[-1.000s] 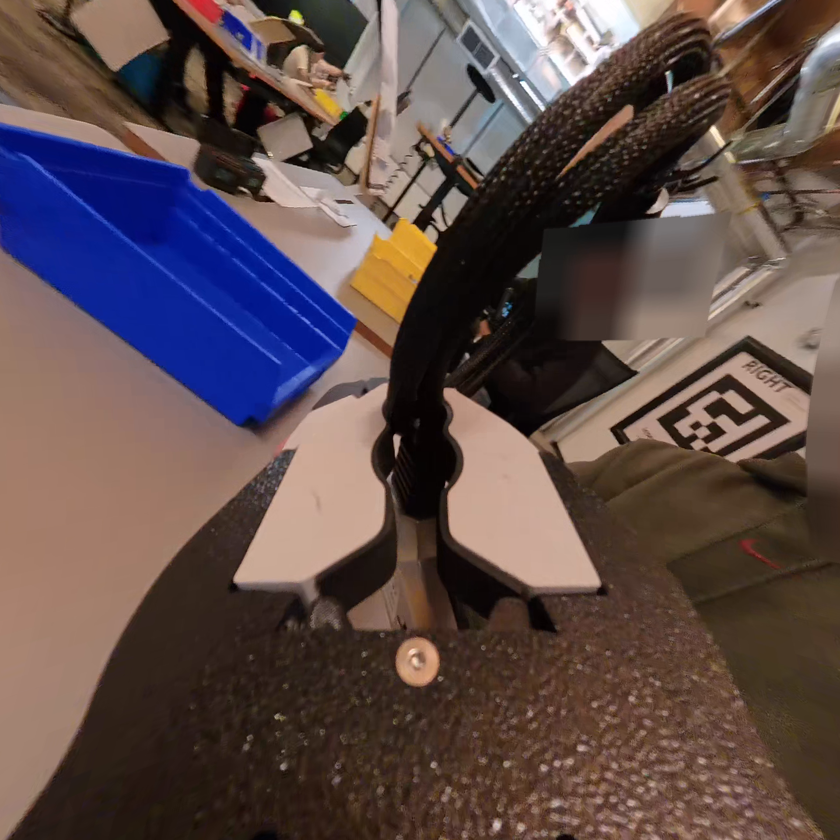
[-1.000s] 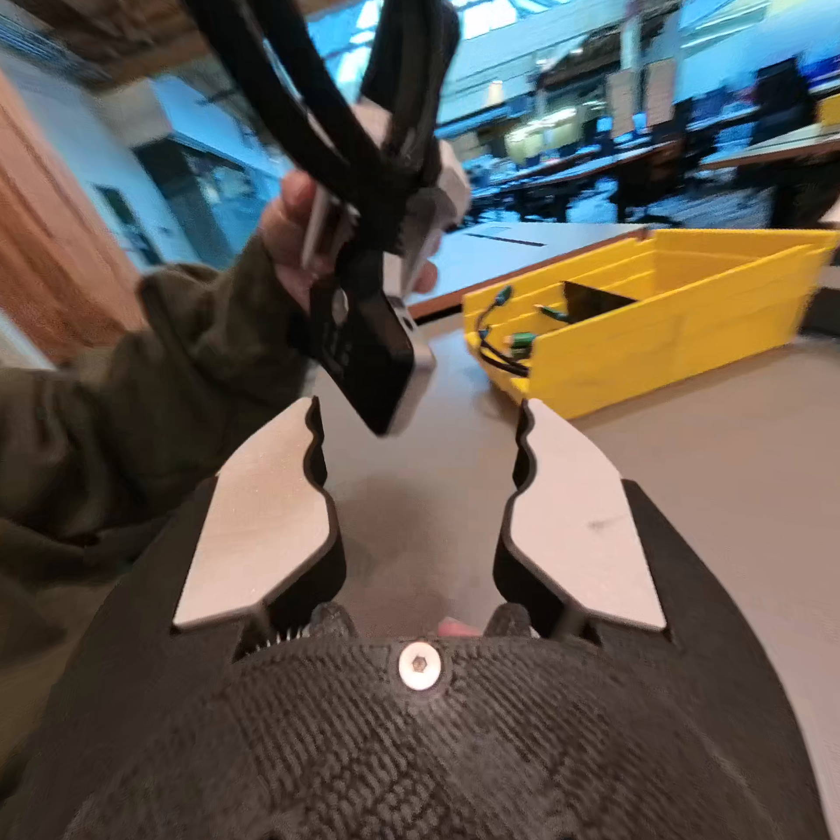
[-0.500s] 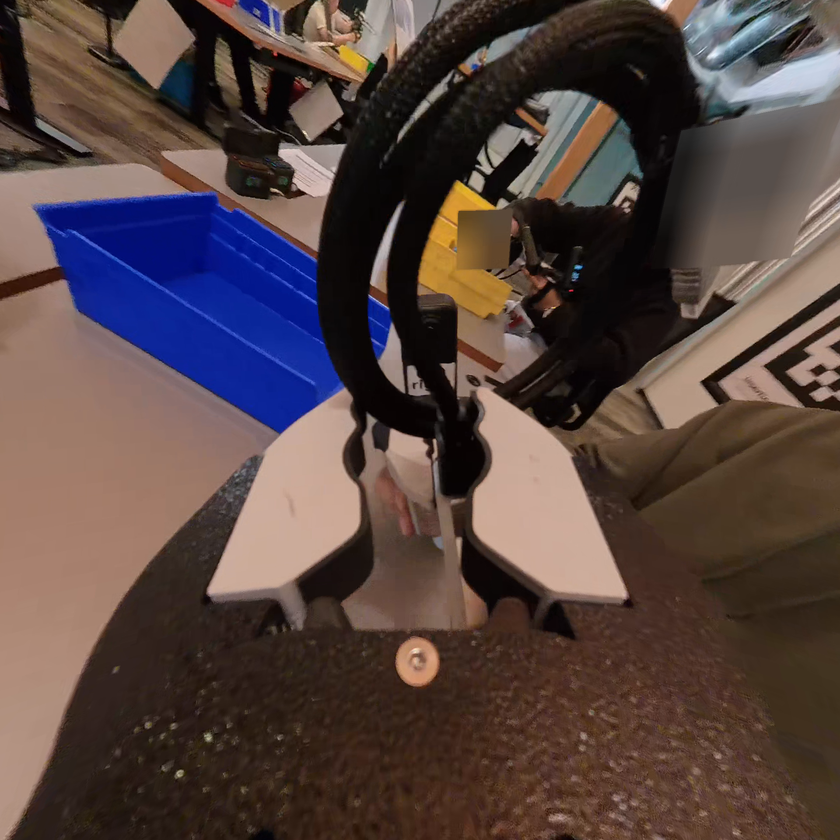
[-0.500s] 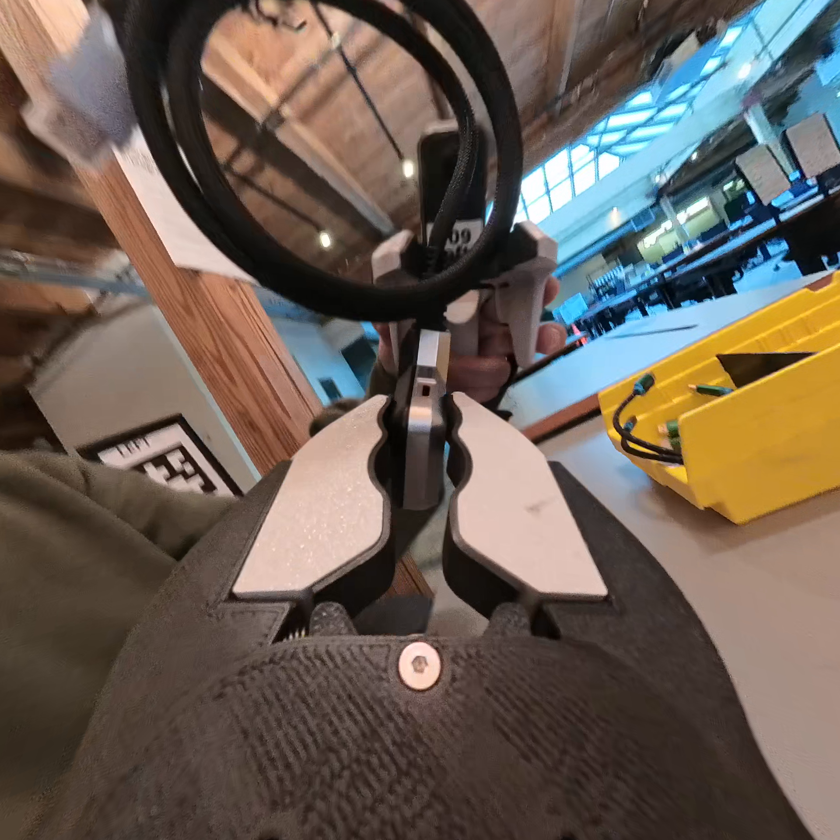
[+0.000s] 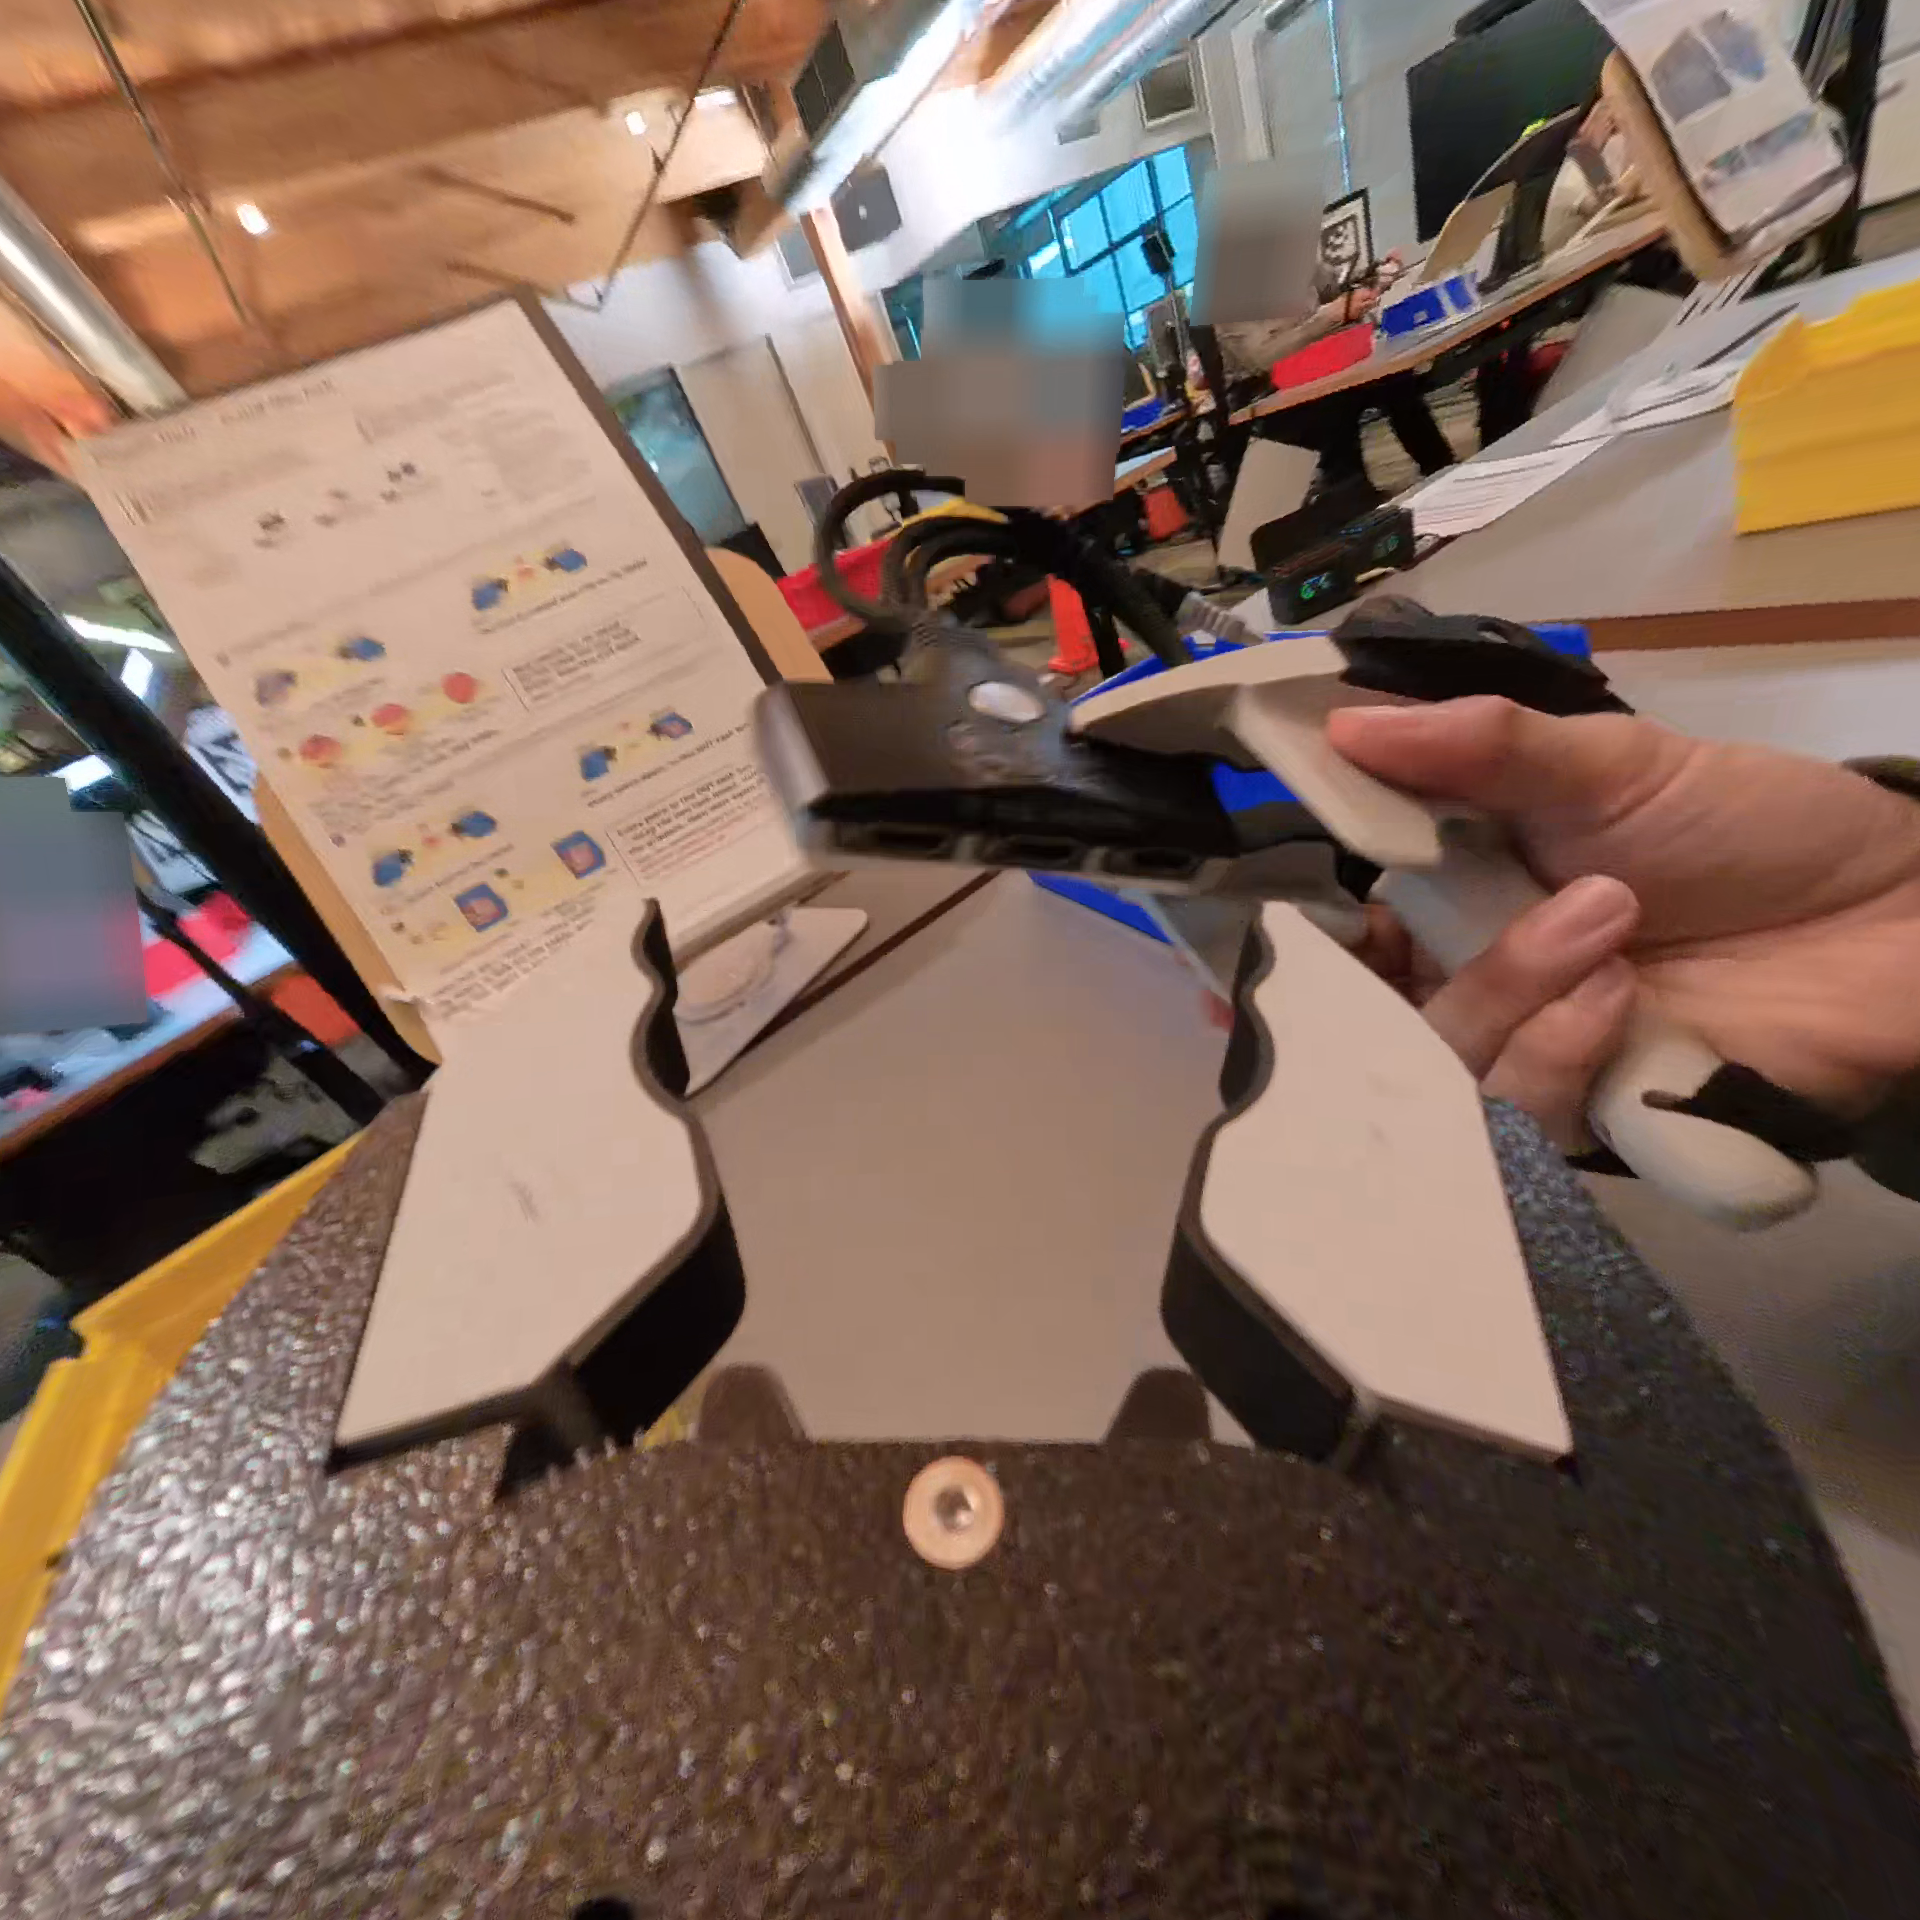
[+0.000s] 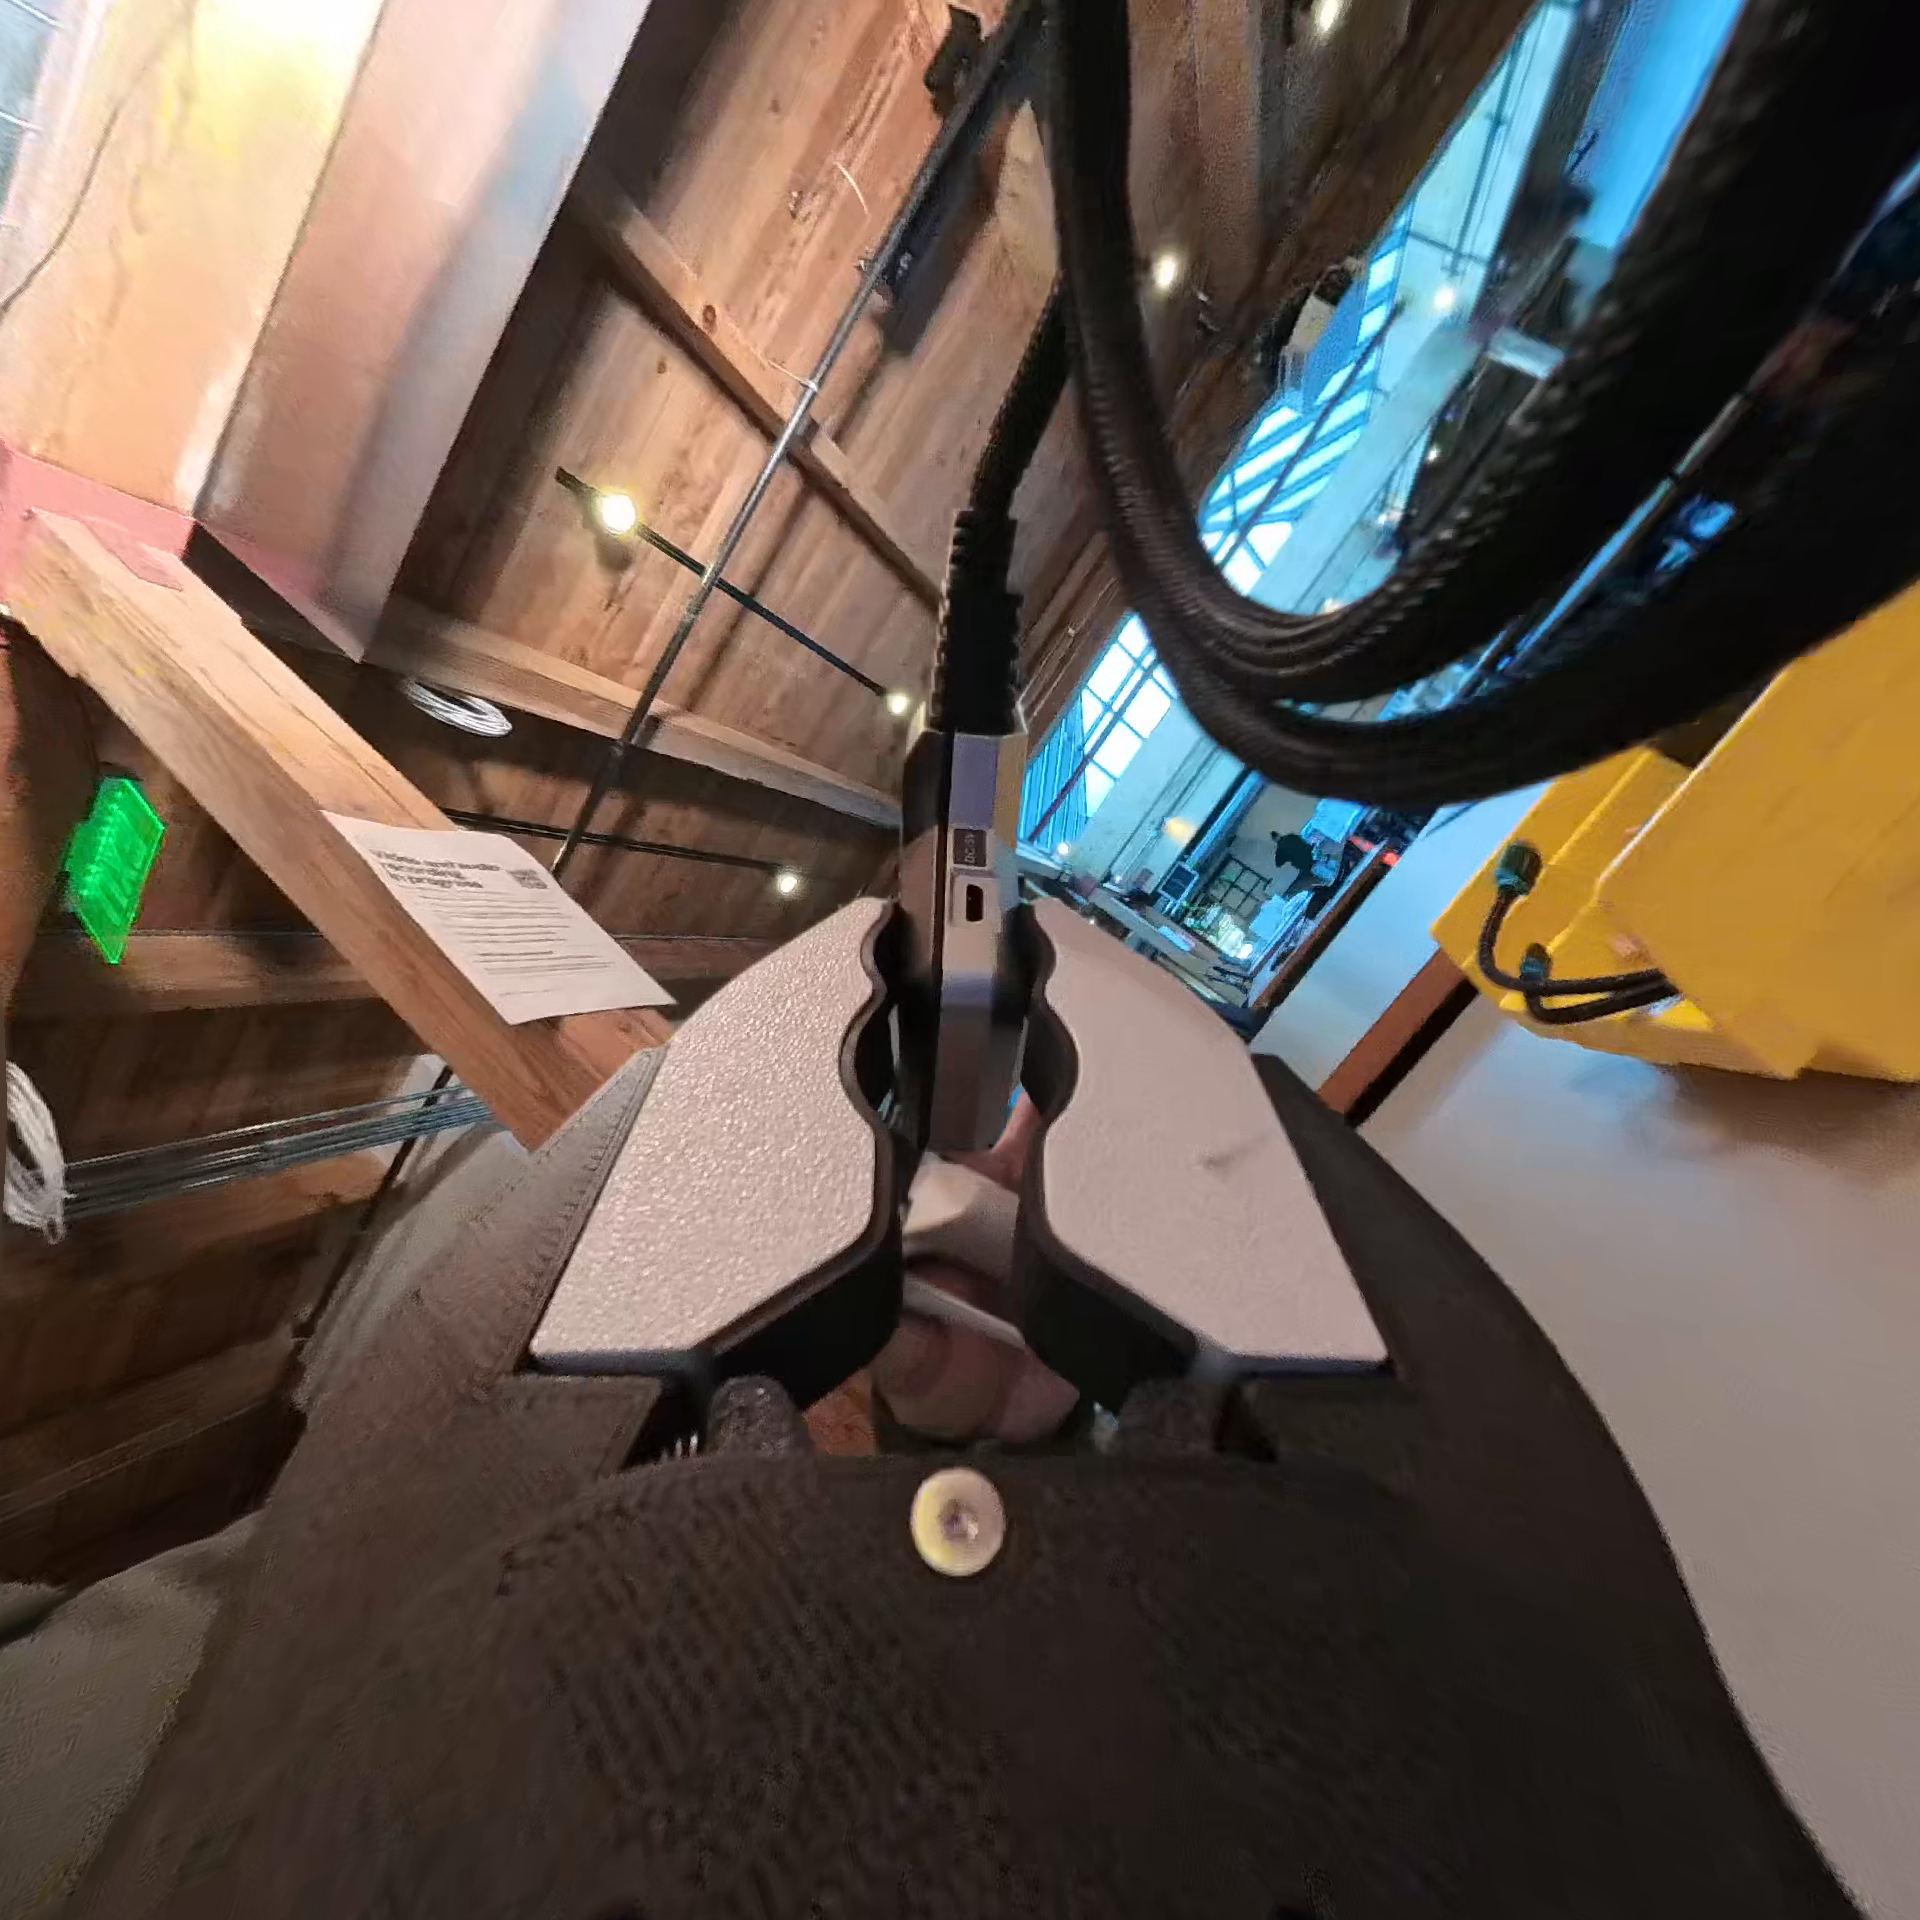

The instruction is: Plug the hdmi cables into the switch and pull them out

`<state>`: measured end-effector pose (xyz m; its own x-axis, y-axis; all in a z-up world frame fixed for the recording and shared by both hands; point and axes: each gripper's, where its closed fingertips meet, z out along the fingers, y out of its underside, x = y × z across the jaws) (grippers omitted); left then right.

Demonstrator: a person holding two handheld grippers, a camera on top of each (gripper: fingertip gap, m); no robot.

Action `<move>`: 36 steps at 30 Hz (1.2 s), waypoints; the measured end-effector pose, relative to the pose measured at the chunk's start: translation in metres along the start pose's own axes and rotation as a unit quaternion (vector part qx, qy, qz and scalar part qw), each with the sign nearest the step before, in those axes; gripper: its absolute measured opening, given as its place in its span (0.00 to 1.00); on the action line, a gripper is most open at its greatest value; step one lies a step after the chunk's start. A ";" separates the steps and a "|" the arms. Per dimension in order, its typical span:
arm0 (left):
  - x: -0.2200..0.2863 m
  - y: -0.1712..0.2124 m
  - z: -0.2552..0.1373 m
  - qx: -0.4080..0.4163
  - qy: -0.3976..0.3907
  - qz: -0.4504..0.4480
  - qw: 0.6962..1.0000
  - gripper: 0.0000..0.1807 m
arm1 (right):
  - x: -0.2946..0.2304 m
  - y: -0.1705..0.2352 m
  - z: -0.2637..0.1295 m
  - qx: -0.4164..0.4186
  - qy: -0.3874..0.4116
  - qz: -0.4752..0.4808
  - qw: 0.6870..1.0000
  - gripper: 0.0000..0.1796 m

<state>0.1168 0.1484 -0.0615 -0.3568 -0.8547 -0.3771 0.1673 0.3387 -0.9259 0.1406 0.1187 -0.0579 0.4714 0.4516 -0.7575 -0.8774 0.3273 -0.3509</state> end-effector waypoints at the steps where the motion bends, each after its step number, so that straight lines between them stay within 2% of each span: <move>1: 0.005 -0.001 0.000 0.003 -0.011 0.018 1.000 0.56 | -0.001 0.006 0.003 -0.006 -0.003 0.010 1.000 0.12; 4: 0.005 -0.002 0.000 -0.006 -0.054 0.059 0.997 0.57 | -0.003 0.025 0.010 -0.029 0.001 0.006 1.000 0.11; 10: -0.005 -0.005 -0.006 -0.021 -0.148 0.127 0.981 0.60 | -0.012 0.040 0.017 -0.022 -0.006 0.033 0.999 0.12; 17: -0.007 -0.002 -0.011 -0.021 -0.138 0.098 0.985 0.63 | -0.014 0.053 0.020 -0.059 0.001 0.001 0.998 0.12; 23: -0.007 -0.016 -0.016 0.007 -0.130 0.117 0.985 0.61 | -0.025 0.057 0.023 -0.089 -0.023 -0.011 0.996 0.12; 26: -0.009 -0.029 -0.020 0.025 -0.133 0.117 0.984 0.60 | -0.032 0.060 0.024 -0.123 -0.023 -0.093 0.988 0.16; 29: -0.018 -0.040 -0.025 0.031 -0.128 0.107 0.986 0.60 | -0.038 0.059 0.022 -0.149 -0.013 -0.180 0.972 0.29; 32: -0.019 -0.035 -0.023 0.019 -0.091 0.083 0.992 0.59 | -0.049 0.057 0.019 -0.160 -0.030 -0.263 0.951 0.27; 36: -0.012 -0.014 -0.015 -0.023 -0.053 0.078 0.995 0.59 | -0.029 0.063 0.010 -0.221 -0.005 -0.325 0.919 0.30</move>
<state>0.1054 0.1601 -0.0445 -0.2306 -0.8266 -0.5134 0.1691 0.4856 -0.8577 0.0726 0.1347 -0.0527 0.9080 0.2880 -0.3042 -0.3594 0.1625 -0.9189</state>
